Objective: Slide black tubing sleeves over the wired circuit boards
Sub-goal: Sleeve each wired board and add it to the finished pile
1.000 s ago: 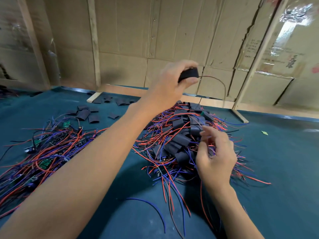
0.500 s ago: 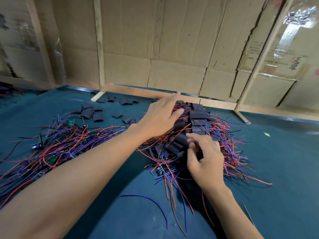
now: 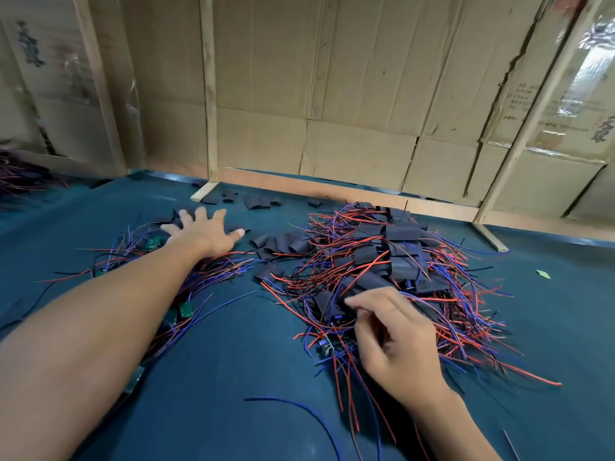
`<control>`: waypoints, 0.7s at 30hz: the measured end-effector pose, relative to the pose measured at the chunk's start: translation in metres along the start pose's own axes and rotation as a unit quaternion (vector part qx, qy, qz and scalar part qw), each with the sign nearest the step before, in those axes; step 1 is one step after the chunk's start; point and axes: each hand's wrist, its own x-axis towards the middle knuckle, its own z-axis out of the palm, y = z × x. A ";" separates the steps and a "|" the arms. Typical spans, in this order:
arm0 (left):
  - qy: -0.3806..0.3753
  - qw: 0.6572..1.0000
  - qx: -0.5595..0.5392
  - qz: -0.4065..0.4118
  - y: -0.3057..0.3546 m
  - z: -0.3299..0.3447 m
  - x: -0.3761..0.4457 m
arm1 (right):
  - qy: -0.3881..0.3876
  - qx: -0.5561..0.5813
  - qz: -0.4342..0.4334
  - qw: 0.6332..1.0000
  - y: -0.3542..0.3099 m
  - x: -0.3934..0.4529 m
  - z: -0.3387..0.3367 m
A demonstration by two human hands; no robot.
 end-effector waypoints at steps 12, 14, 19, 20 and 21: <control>-0.022 0.993 -0.074 -0.093 -0.013 -0.005 0.057 | -0.071 0.013 -0.040 0.997 -0.003 0.007 0.015; -0.024 0.996 -0.071 -0.043 -0.006 0.001 0.061 | -0.071 0.014 -0.034 0.997 -0.003 0.007 0.015; -0.037 0.990 -0.112 0.083 0.045 0.022 0.046 | -0.082 0.002 -0.029 0.996 -0.007 0.007 0.017; -0.038 0.987 -0.115 0.107 0.056 0.026 0.040 | -0.086 0.002 -0.028 0.996 -0.008 0.006 0.017; -0.039 0.984 -0.112 0.134 0.066 0.030 0.033 | -0.088 0.003 -0.025 0.996 -0.008 0.006 0.016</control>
